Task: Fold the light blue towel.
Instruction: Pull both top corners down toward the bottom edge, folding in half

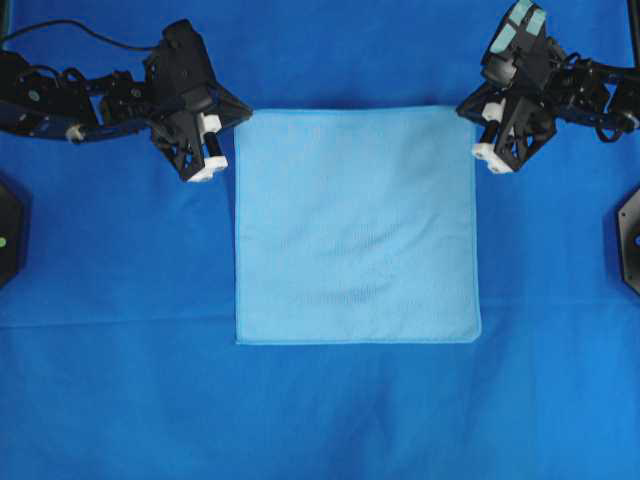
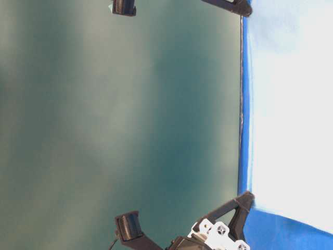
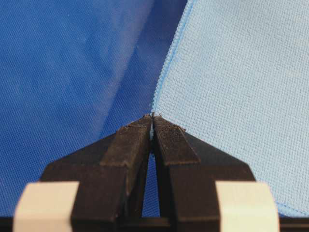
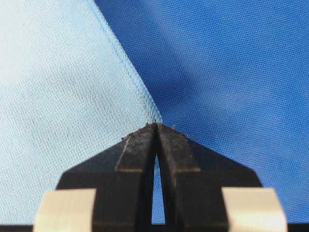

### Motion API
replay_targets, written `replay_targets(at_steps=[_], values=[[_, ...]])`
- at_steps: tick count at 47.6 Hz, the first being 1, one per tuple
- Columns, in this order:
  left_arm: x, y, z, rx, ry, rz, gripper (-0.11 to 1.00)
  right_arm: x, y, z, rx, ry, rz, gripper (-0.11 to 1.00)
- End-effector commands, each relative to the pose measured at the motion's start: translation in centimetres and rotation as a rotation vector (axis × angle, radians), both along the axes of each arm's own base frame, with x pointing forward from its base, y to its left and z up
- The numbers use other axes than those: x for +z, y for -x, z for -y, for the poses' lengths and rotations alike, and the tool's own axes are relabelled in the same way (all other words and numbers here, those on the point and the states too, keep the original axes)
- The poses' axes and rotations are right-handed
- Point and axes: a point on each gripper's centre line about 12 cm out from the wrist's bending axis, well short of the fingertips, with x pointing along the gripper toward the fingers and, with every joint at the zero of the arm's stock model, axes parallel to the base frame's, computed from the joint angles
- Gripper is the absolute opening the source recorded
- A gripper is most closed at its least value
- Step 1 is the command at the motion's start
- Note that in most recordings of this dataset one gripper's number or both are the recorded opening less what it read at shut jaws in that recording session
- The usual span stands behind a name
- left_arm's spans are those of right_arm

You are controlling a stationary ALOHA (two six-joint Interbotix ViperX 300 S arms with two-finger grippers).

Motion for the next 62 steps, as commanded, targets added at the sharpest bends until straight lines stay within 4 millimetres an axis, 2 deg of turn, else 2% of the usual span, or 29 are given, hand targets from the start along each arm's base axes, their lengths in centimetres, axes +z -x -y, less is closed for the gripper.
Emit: replay_targets(at_steps=[1, 9, 18, 27, 41, 62], values=[[1.1, -0.4, -0.1, -0.004, -0.015, 0.032, 0.02, 0.8, -0.2, 0.1, 0.000, 0.014, 0.024, 0.02], [0.9, -0.3, 0.2, -0.009, -0.010, 0.022, 0.02, 0.7, -0.2, -0.4, 0.005, 0.000, 0.019, 0.02], [0.4, -0.5, 2.3, -0.071, 0.015, -0.039, 0.02, 1.0, -0.5, -2.3, 0.038, -0.051, -0.010, 0.02], [0.0, -0.9, 5.7, -0.169, 0.044, -0.116, 0.02, 0.8, -0.9, -5.5, 0.069, -0.134, -0.039, 0.02], [-0.8, -1.3, 12.6, -0.336, 0.091, -0.178, 0.02, 0.2, -1.4, -11.2, 0.118, -0.267, -0.075, 0.02], [-0.8, -1.7, 19.2, -0.391, 0.229, -0.163, 0.02, -0.3, -2.2, -19.0, 0.205, -0.400, -0.108, 0.02]])
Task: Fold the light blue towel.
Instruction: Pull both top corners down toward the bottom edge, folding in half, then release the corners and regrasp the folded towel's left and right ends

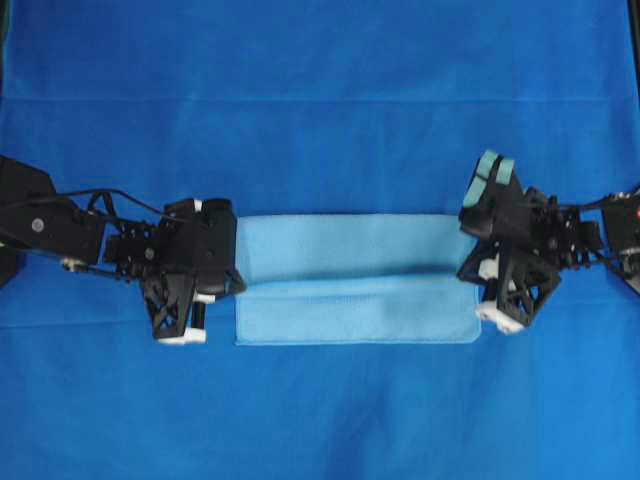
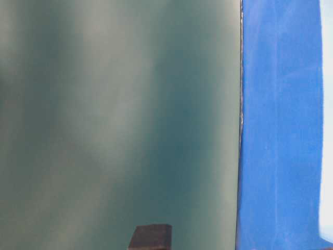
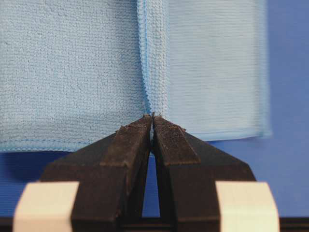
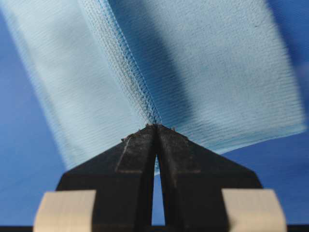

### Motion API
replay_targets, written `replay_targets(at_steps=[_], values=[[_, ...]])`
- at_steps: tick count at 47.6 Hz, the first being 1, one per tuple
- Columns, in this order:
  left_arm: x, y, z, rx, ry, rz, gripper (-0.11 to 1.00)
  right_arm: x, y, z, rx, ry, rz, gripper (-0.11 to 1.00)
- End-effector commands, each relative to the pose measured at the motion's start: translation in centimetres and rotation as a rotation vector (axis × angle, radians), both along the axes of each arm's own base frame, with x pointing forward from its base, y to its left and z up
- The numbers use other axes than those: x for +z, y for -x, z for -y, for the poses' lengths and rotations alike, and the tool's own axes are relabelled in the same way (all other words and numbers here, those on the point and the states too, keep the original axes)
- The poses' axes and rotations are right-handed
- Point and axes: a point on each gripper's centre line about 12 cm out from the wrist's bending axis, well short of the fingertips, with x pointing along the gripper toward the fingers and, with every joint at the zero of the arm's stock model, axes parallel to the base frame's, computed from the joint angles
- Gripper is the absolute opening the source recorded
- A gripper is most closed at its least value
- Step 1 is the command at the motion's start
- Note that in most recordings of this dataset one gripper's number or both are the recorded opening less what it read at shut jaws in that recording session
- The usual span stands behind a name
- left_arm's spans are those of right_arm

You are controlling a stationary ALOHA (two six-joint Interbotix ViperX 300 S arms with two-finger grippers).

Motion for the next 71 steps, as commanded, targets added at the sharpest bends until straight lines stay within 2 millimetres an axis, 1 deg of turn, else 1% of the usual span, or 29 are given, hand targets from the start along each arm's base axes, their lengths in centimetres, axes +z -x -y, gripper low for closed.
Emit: replay_targets(at_steps=[1, 5, 11, 20, 27, 48, 50, 51, 52, 53, 59, 62, 64, 68, 71], values=[[0.9, -0.8, 1.3, -0.020, 0.018, 0.031, 0.02, 0.8, -0.7, -1.5, 0.029, -0.019, 0.025, 0.02], [1.0, -1.1, 2.3, -0.034, 0.030, 0.030, 0.02, 0.6, -0.8, -2.5, 0.043, -0.030, 0.018, 0.02], [1.0, -1.4, 3.2, -0.052, 0.032, 0.017, 0.02, 0.6, -1.0, -3.5, 0.060, -0.040, 0.012, 0.02], [1.1, -1.8, 3.9, -0.068, 0.032, 0.007, 0.02, 0.5, -0.9, -4.6, 0.092, -0.044, 0.011, 0.02], [1.0, -1.7, 3.9, -0.071, 0.028, -0.004, 0.02, 0.5, -0.9, -5.0, 0.103, -0.045, 0.013, 0.02], [1.1, -1.9, 3.7, -0.066, 0.029, 0.003, 0.02, 0.3, -1.1, -5.0, 0.094, -0.053, 0.019, 0.02], [1.1, -1.9, 3.7, -0.066, 0.029, 0.003, 0.06, 0.4, -1.2, -5.0, 0.087, -0.057, 0.022, 0.03], [1.1, -1.9, 3.7, -0.066, 0.029, 0.005, 0.09, 0.4, -1.3, -5.1, 0.086, -0.058, 0.021, 0.03], [1.1, -1.9, 3.7, -0.067, 0.028, 0.005, 0.15, 0.3, -1.3, -5.0, 0.082, -0.060, 0.019, 0.06], [1.2, -1.9, 3.7, -0.067, 0.028, 0.007, 0.20, 0.4, -1.3, -5.1, 0.082, -0.061, 0.021, 0.10], [1.9, -2.0, 3.3, -0.063, 0.023, 0.020, 0.55, 0.8, -1.5, -5.1, 0.095, -0.049, 0.030, 0.49], [2.7, -2.0, 2.7, -0.053, 0.022, 0.033, 0.69, 1.2, -1.4, -4.8, 0.107, -0.029, 0.033, 0.64], [3.2, -1.9, 2.4, -0.047, 0.019, 0.037, 0.71, 1.4, -1.3, -4.5, 0.111, -0.013, 0.033, 0.67], [4.4, -1.6, 1.4, -0.036, 0.008, 0.049, 0.69, 2.1, -1.0, -3.3, 0.103, 0.023, 0.032, 0.61], [5.1, -1.4, 0.6, -0.033, -0.008, 0.060, 0.68, 2.3, -0.8, -2.0, 0.085, 0.052, 0.028, 0.62]])
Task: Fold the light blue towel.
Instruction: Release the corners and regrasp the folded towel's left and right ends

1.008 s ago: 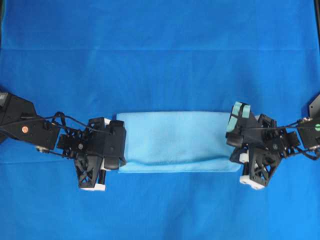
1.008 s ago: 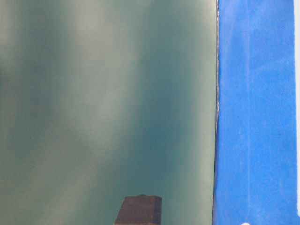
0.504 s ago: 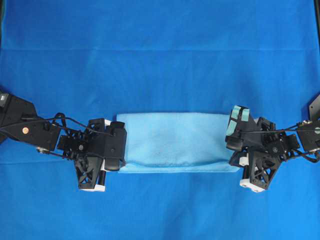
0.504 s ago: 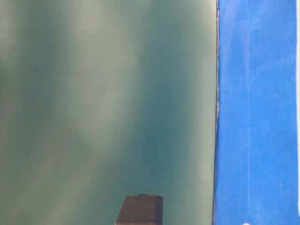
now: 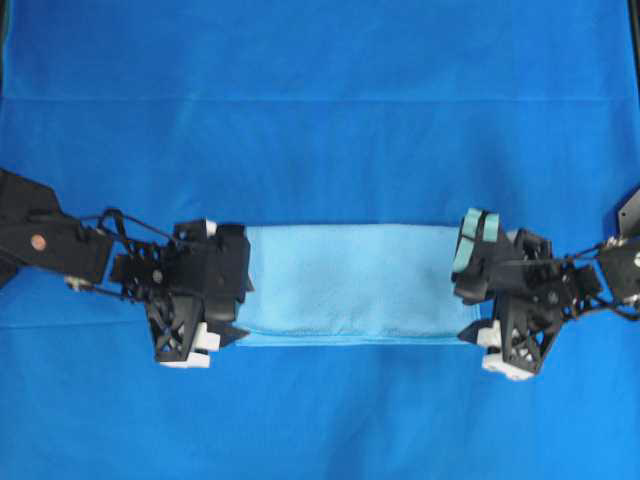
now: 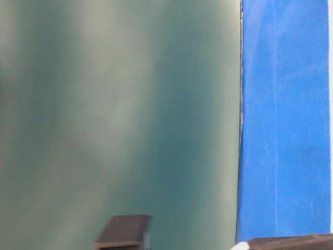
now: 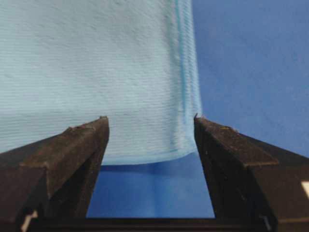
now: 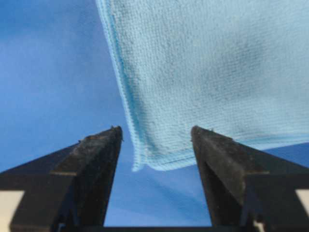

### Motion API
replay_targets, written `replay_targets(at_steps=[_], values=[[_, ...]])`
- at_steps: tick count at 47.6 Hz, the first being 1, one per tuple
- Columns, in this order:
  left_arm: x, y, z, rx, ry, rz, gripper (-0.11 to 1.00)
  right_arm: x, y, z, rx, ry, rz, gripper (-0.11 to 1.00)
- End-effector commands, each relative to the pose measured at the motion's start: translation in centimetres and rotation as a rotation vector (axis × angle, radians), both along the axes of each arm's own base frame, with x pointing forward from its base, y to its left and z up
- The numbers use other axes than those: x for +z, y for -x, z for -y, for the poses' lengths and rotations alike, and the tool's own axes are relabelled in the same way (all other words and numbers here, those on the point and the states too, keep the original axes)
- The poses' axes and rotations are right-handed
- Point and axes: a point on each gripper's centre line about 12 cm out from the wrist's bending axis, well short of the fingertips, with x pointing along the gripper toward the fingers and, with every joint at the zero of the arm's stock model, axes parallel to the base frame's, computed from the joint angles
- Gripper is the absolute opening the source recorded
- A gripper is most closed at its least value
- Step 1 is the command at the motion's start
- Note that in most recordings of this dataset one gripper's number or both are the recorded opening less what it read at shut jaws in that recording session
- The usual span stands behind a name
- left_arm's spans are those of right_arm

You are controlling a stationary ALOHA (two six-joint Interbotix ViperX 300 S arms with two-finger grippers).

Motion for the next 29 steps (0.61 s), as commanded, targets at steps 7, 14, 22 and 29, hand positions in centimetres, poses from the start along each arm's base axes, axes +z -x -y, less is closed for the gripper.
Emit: replay_targets(at_steps=[7, 14, 22, 29], values=[[2.7, 0.0, -3.2, 0.039, -0.039, 0.074, 0.67, 1.2, 0.2, 5.1, -0.097, 0.095, 0.013, 0.62], [2.2, 0.0, -5.5, 0.092, -0.056, 0.059, 0.67, 1.0, 0.4, 7.4, -0.139, 0.147, -0.007, 0.62], [1.3, 0.0, -6.9, 0.128, -0.064, 0.035, 0.66, 0.3, 0.5, 8.5, -0.156, 0.170, -0.030, 0.62], [-0.2, -0.2, -7.7, 0.147, -0.068, 0.006, 0.66, -1.0, 0.5, 8.9, -0.166, 0.169, -0.064, 0.62]])
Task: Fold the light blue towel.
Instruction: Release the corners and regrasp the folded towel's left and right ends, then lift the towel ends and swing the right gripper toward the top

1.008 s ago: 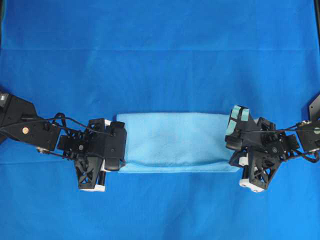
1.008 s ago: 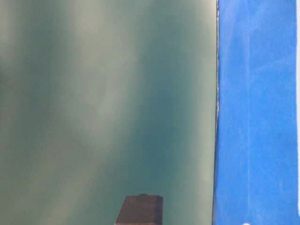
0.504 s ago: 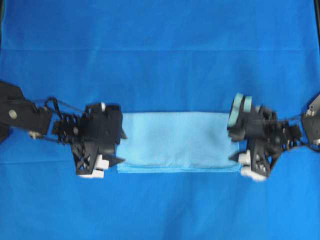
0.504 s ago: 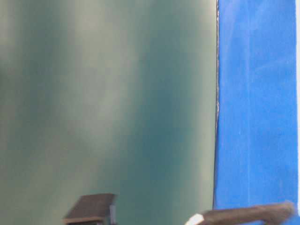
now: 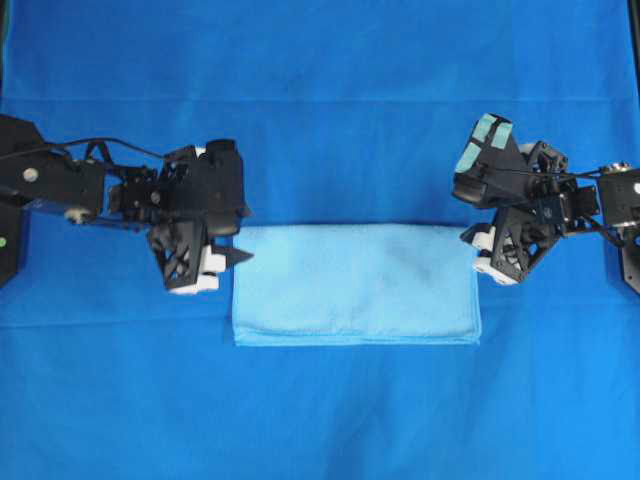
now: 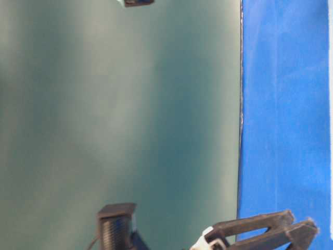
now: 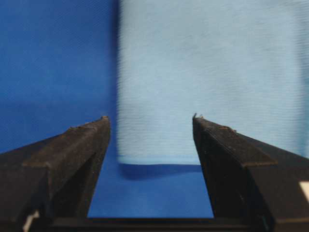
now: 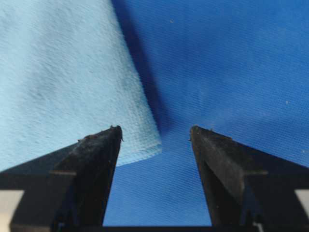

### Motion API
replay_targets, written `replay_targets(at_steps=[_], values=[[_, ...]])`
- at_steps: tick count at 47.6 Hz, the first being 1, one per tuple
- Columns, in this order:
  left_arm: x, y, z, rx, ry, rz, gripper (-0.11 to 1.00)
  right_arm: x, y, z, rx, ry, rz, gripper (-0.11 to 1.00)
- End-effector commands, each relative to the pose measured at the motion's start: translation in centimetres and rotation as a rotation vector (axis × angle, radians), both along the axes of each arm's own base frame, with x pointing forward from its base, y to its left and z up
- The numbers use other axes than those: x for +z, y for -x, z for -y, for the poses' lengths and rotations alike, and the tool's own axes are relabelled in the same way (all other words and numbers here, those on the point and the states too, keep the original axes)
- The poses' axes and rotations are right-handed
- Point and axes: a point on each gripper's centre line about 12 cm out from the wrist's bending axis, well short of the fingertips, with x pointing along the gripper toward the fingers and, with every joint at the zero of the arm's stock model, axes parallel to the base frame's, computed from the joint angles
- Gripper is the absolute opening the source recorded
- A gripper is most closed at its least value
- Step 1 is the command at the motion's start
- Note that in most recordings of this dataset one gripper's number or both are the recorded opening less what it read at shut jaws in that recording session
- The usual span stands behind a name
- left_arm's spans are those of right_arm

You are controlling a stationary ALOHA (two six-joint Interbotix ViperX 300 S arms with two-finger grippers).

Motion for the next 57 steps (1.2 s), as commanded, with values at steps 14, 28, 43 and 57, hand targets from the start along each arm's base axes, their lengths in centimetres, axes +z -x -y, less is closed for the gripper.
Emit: replay_targets(at_steps=[14, 28, 43, 57], values=[[-3.0, -0.5, -0.2, 0.005, 0.001, -0.052, 0.66, -2.3, -1.1, -0.1, 0.009, -0.022, -0.010, 0.62], [-3.2, -0.1, -0.2, 0.009, 0.004, -0.063, 0.43, -3.0, -1.1, -0.1, -0.010, -0.033, -0.031, 0.57], [-3.2, -0.1, 0.1, 0.007, 0.010, -0.070, 0.05, -2.9, -1.2, -0.9, 0.025, -0.030, -0.027, 0.02], [-2.0, -0.5, 0.2, 0.005, 0.010, -0.063, 0.04, -1.1, -1.2, -0.9, 0.015, -0.024, 0.008, 0.02]])
